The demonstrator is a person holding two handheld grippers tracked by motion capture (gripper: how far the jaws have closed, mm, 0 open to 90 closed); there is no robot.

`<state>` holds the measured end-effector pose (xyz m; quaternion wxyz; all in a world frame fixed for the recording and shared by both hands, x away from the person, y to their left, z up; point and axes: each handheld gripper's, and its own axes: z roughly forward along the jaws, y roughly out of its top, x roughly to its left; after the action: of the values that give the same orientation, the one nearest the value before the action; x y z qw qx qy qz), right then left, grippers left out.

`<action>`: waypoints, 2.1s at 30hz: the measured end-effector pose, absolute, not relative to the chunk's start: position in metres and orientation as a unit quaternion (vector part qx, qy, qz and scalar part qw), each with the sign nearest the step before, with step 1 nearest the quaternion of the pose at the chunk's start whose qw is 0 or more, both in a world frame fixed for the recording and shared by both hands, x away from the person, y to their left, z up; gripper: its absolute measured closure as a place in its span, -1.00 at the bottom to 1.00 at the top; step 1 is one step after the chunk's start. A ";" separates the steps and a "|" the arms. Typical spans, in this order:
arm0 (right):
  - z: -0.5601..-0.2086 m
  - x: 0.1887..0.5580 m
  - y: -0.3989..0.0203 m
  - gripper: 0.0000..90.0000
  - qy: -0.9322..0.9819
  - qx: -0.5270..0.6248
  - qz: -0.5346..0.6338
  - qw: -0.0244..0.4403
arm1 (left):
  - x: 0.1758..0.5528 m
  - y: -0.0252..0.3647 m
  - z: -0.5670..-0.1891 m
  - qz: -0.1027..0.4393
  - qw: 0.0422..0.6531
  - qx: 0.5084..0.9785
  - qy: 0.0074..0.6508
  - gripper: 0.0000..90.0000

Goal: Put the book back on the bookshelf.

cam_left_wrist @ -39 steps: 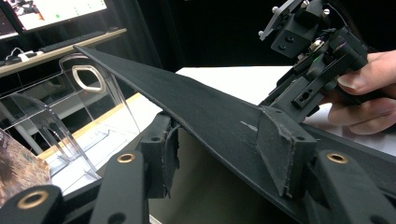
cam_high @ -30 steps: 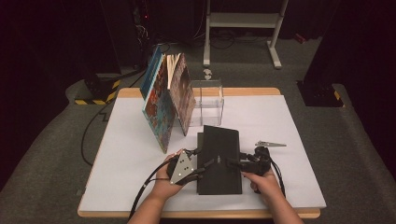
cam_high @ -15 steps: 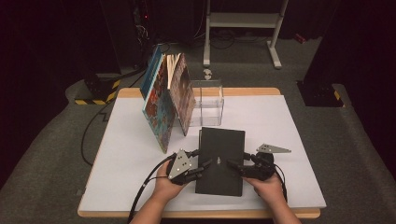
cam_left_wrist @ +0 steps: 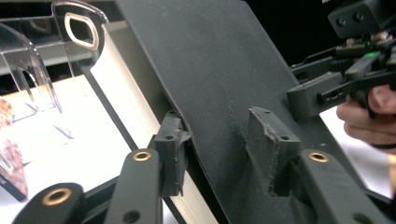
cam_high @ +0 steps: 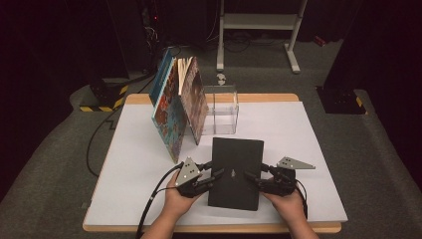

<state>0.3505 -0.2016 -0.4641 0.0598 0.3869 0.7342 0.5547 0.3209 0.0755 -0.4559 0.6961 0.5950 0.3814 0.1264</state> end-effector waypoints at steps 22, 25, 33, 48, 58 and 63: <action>-0.445 0.343 -0.199 -0.23 0.732 0.367 0.562 0.118 | 0.320 0.075 -0.440 0.138 0.705 0.577 0.388 0.47; -0.441 0.343 -0.198 -0.19 0.730 0.364 0.564 0.127 | 0.322 0.076 -0.439 0.146 0.704 0.577 0.387 0.48; -0.437 0.344 -0.194 -0.15 0.731 0.357 0.564 0.145 | 0.324 0.078 -0.438 0.154 0.704 0.575 0.387 0.48; -0.434 0.345 -0.191 -0.15 0.730 0.353 0.564 0.159 | 0.327 0.077 -0.437 0.168 0.704 0.574 0.383 0.48; -0.428 0.354 -0.193 -0.15 0.724 0.356 0.565 0.173 | 0.342 0.072 -0.431 0.176 0.704 0.574 0.378 0.47; -0.424 0.364 -0.194 -0.15 0.722 0.356 0.565 0.183 | 0.355 0.070 -0.428 0.179 0.707 0.571 0.375 0.46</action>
<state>0.3636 -0.1938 -0.4240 0.1828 0.3557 0.7219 0.5647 0.3550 0.0703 -0.4281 0.7075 0.5715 0.3752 0.1793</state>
